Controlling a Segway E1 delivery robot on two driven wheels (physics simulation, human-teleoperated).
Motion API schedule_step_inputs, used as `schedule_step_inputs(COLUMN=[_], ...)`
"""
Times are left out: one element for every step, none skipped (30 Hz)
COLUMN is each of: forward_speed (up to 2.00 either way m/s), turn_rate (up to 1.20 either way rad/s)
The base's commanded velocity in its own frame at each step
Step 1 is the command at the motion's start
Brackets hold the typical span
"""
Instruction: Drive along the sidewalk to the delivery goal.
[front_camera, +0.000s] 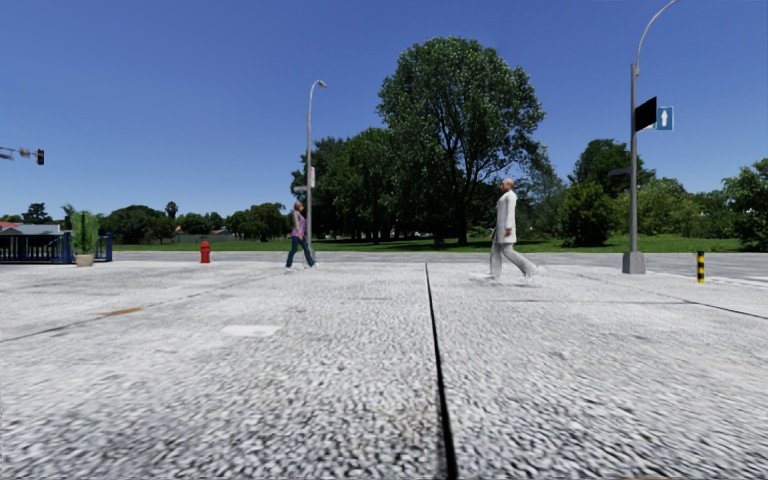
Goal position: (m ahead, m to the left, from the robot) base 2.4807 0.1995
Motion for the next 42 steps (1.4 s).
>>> schedule_step_inputs(forward_speed=[1.99, 1.99, 1.99, 1.99, 1.99, 1.99, 1.99, 1.99, 1.99, 1.99, 1.99, 1.92, 1.82, 1.78, 1.71, 1.61, 1.51, 1.39, 1.39, 1.33, 1.29, 1.28, 1.27, 1.27, 1.26, 1.26, 1.26, 1.26, 1.26, 1.26, 1.26, 1.26, 1.26, 1.25, 1.25, 1.25, 1.17, 1.17, 0.73, 0.02, 0.00, 0.00], turn_rate=[-0.07, -0.07, -0.07, -0.07, -0.07, -0.07, -0.07, -0.07, -0.07, -0.07, -0.12, -0.22, -0.27, -0.28, -0.29, -0.29, -0.29, -0.29, -0.29, -0.29, -0.29, -0.29, -0.29, -0.29, -0.29, -0.28, -0.28, -0.26, -0.17, -0.02, 0.00, 0.00, 0.00, 0.00, 0.00, 0.00, 0.00, 0.00, 0.00, 0.00, 0.00, 0.00])
